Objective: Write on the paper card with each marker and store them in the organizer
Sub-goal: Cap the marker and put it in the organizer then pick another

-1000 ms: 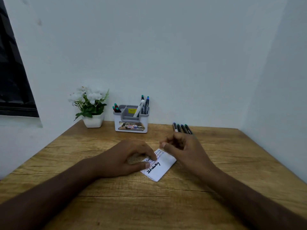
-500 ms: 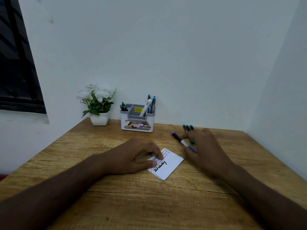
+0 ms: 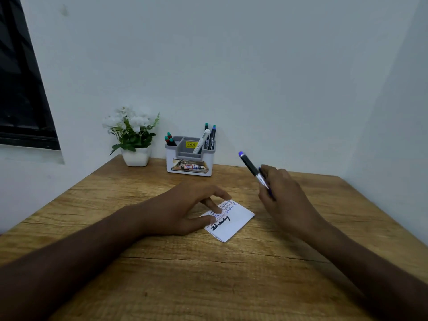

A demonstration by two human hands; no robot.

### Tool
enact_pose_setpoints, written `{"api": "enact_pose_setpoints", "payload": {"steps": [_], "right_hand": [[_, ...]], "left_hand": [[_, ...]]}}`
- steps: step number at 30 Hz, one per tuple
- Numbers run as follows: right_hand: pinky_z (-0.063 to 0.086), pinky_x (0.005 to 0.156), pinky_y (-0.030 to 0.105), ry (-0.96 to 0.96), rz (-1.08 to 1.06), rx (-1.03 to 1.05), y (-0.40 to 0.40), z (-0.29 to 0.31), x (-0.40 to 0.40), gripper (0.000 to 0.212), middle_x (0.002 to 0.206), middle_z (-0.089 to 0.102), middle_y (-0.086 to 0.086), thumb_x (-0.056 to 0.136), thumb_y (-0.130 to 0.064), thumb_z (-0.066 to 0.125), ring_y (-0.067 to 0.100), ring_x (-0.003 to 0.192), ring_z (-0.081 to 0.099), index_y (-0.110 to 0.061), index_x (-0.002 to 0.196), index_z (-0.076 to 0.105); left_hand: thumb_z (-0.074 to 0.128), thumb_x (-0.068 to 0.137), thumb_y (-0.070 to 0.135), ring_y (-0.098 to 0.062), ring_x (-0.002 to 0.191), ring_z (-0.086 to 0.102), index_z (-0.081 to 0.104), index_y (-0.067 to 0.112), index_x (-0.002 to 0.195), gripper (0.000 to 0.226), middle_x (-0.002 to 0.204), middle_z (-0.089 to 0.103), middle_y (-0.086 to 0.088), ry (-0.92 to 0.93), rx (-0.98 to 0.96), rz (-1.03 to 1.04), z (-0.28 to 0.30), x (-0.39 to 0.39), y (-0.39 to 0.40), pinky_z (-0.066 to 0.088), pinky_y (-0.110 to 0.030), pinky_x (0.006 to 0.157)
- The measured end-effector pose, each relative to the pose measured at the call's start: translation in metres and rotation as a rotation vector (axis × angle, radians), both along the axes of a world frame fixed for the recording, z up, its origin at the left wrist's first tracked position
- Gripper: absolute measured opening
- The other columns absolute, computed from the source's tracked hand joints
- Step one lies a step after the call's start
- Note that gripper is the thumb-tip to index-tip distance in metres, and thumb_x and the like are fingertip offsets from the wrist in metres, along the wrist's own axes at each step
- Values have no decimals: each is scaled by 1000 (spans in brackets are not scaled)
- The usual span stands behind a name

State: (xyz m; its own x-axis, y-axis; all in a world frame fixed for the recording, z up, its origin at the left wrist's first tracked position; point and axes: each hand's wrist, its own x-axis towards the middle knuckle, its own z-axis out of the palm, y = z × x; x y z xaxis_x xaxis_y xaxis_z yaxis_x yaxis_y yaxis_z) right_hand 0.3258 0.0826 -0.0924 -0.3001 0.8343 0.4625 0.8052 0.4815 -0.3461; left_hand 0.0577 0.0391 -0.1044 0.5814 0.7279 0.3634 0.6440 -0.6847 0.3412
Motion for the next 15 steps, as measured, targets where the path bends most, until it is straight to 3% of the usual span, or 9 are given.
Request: {"api": "enact_pose_setpoints", "payload": {"steps": [2,4,5,7,9,12,15], "right_hand": [[46,68,28,353,86,-108,-9,5,-6,16,86,64,-4,107,-19,56,17,79,60,-25,113,69],[58,80,28,622,176,-274,-21,9,-15,14,94,76,-7,105,-29,64,14,87,71,-32,111,76],[60,89,32,669,209,-335,-25,8,-19,13,102,80,-8,102,-32,68,12,96,74,-32,109,78],[59,90,33,689,274,-427,-32,3,-26,14,109,82,-13,97,-34,74,10,101,74,-29,106,82],[58,78,27,700,323,-468,-36,1,-29,12,109,82,-11,94,-28,77,5,89,73,-24,104,83],[62,83,22,639,379,-469,-38,-2,-27,11,107,83,-11,93,-18,80,2,94,77,-23,102,82],[63,85,22,650,365,-490,-38,-3,-26,12,101,85,-6,92,-18,81,8,95,80,-22,103,81]], "left_hand": [[75,98,29,13,116,65,53,28,147,53,143,60,23,13,-8,26,-1,-1,0,50,-27,107],[73,99,36,15,116,64,50,32,149,55,143,59,26,53,-17,47,0,0,0,50,-28,107],[71,99,43,16,115,63,48,34,150,56,144,59,26,73,-17,59,0,1,-1,51,-30,106],[64,100,56,15,113,64,44,41,152,58,145,58,25,84,-9,84,2,4,-4,54,-32,101],[55,101,65,14,109,64,40,44,154,59,142,60,26,69,2,107,4,8,-8,55,-27,94],[31,98,77,5,93,62,49,40,140,59,114,68,22,154,96,195,5,15,-14,51,-29,77],[14,97,77,-4,78,57,53,38,135,67,94,67,14,277,150,266,4,18,-12,46,-33,66]]}}
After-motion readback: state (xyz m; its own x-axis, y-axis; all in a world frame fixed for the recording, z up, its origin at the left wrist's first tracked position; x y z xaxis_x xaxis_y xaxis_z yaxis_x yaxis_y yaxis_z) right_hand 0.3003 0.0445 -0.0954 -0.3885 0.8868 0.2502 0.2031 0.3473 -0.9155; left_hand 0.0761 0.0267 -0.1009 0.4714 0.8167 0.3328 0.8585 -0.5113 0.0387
